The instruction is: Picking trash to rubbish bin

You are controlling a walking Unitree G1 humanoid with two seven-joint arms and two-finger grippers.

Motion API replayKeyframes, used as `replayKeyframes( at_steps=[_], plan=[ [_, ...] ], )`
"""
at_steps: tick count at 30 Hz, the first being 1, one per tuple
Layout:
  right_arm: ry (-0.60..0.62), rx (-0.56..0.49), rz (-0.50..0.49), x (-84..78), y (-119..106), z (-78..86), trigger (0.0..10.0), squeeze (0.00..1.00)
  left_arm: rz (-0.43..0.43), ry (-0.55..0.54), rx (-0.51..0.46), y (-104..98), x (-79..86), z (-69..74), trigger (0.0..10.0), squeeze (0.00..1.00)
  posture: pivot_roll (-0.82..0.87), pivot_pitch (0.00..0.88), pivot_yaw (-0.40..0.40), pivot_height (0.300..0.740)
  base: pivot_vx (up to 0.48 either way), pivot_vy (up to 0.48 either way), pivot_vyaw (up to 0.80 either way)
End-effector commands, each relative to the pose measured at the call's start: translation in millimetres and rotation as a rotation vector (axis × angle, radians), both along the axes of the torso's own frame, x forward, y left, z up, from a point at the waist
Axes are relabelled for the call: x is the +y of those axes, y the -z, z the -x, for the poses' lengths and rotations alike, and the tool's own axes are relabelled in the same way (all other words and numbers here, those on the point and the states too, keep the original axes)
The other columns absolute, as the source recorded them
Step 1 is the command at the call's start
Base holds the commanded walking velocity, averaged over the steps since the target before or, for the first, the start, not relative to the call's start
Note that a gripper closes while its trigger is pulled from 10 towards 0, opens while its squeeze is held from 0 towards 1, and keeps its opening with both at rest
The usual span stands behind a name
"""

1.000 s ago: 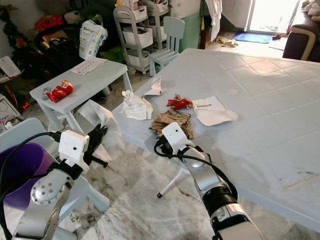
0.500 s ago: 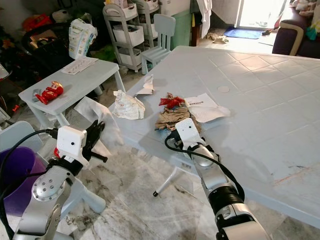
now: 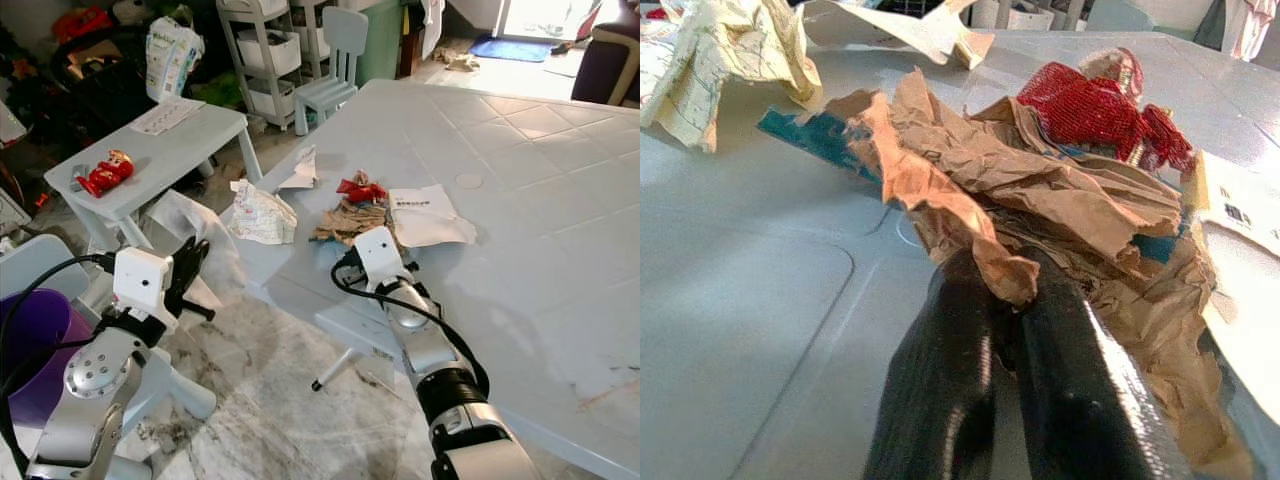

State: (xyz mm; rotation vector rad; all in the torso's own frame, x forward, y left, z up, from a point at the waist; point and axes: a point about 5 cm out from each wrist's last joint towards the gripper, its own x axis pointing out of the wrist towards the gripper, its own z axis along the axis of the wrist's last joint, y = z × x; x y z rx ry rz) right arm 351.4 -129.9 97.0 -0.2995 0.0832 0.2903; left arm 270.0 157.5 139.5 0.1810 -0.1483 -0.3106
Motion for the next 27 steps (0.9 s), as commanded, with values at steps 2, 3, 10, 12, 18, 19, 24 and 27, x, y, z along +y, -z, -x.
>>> replayKeyframes(
  at_steps=[2,3,10,12,18,19,24,27],
  plan=[
    [-0.001,0.018,-0.013,1.7,3.6,1.5,0.0,0.00,-0.003,-0.020,0.016,1.8,4.1,-0.9,0.0,0.00,0.10,0.022,0.100,0.740,0.000,0.000,0.00],
    [-0.001,0.018,-0.013,1.7,3.6,1.6,0.0,0.00,-0.003,-0.020,0.016,1.9,4.2,-0.9,0.0,0.00,0.10,0.021,0.100,0.740,0.000,0.000,0.00],
    [-0.001,0.005,-0.021,2.0,1.0,0.6,0.0,0.00,-0.003,-0.020,0.018,2.3,4.1,-1.0,0.0,0.00,0.11,0.018,0.099,0.740,0.000,0.000,0.00],
    [-0.001,-0.007,-0.030,2.3,-1.6,-0.2,0.0,0.00,-0.002,-0.019,0.017,2.1,4.0,-1.1,0.0,0.00,0.11,0.016,0.099,0.740,0.000,0.000,0.00],
    [-0.001,-0.086,-0.081,2.4,-15.1,-0.8,0.0,0.00,0.000,-0.017,0.007,-0.3,3.1,-2.1,0.0,0.00,0.10,0.012,0.098,0.740,0.000,0.000,0.00],
    [0.001,-0.104,-0.091,1.9,-18.2,-0.8,0.0,0.00,0.000,-0.016,0.004,-0.8,2.9,-2.3,0.0,0.00,0.10,0.012,0.098,0.740,0.000,0.000,0.00],
    [0.053,-0.250,-0.186,-9.3,-51.0,0.6,0.0,0.00,0.030,-0.041,-0.009,-5.8,1.5,-5.0,0.0,0.00,0.09,0.009,0.098,0.740,0.000,0.000,0.00],
    [0.097,-0.309,-0.208,-17.5,-64.6,3.9,0.0,0.00,0.055,-0.075,0.004,-6.4,2.9,-8.6,0.0,0.00,0.09,0.010,0.099,0.740,0.000,0.000,0.00]
  ],
)
